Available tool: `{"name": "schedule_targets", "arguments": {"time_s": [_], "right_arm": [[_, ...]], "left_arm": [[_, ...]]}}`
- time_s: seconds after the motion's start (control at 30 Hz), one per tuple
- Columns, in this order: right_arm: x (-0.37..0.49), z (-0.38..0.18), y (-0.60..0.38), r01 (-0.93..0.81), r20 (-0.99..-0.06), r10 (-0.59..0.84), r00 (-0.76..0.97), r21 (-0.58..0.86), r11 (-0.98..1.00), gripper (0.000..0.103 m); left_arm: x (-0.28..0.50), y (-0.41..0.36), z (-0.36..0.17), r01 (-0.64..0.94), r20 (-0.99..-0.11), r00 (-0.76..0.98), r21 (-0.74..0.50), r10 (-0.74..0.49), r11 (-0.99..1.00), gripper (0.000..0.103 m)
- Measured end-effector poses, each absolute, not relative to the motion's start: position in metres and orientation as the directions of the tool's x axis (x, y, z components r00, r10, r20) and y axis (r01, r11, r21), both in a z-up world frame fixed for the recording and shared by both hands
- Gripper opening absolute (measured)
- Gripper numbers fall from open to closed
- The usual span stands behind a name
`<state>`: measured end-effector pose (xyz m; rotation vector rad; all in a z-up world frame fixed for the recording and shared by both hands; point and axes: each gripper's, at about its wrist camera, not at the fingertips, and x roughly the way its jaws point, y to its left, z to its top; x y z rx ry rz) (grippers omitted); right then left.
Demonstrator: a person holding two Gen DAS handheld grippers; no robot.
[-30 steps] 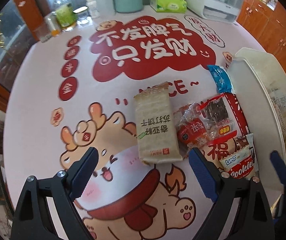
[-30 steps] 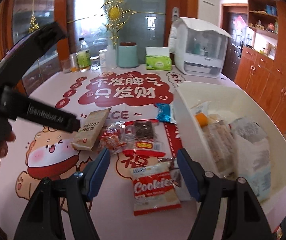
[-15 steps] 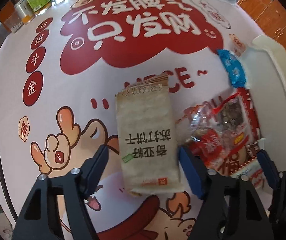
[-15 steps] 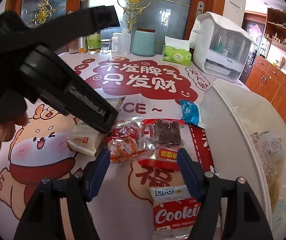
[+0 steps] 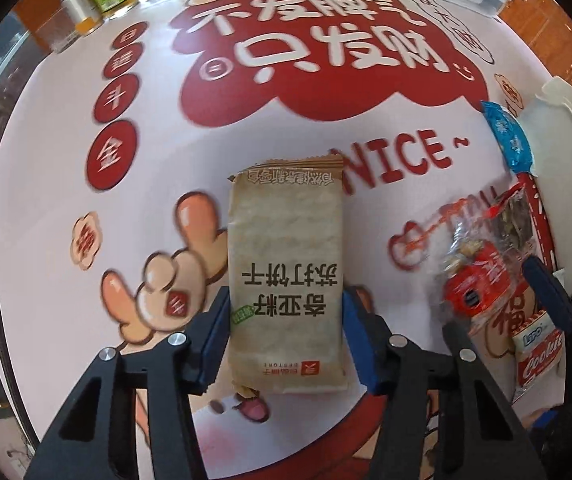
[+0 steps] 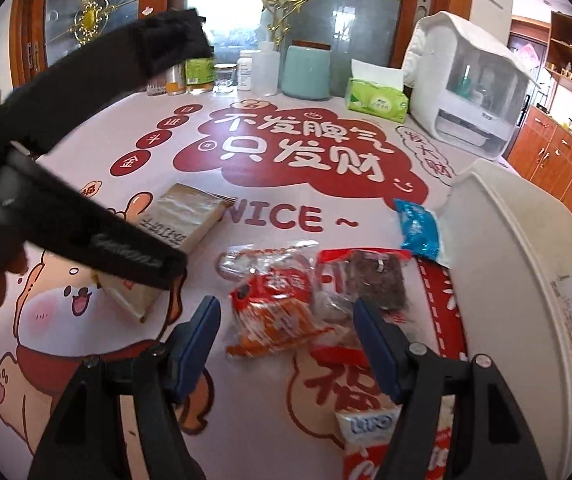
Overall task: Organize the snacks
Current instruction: 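Grasp the brown paper biscuit pack with left gripper while right grasps red bread bag, then carry both packs over the white tray and open both grippers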
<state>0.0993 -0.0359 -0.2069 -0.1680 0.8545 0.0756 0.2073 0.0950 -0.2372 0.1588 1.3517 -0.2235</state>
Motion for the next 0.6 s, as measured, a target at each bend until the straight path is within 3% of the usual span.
{"name": "schedule_targets", "arguments": {"time_s": [0.07,0.13,0.27,0.33,0.6], "right_arm": [[0.104,-0.212,-0.032,-0.139,-0.769,-0.006,0.639,-0.124,0.982,0.068],[0.108,-0.217,-0.03,-0.144,-0.785,-0.01,0.62,-0.127,0.981,0.058],[0.109,-0.218,-0.028,-0.145,-0.787,-0.014,0.616,-0.131,0.981,0.057],[0.107,-0.216,-0.027,-0.152,-0.781,-0.011,0.625,-0.136,0.979,0.05],[0.091,-0.191,-0.03,-0.146,-0.74,0.011,0.672,-0.119,0.982,0.049]], "left_arm": [[0.201,0.104,-0.237,0.238,-0.976,0.208,-0.006,-0.058,0.971,0.052],[0.194,0.111,-0.236,0.227,-0.976,0.214,0.001,-0.049,0.974,0.052],[0.183,0.12,-0.226,0.203,-0.969,0.24,-0.003,-0.053,0.979,0.052],[0.174,0.123,-0.217,0.191,-0.963,0.262,-0.008,-0.059,0.982,0.052],[0.147,0.115,-0.176,0.194,-0.939,0.337,-0.007,-0.073,0.981,0.052]]}}
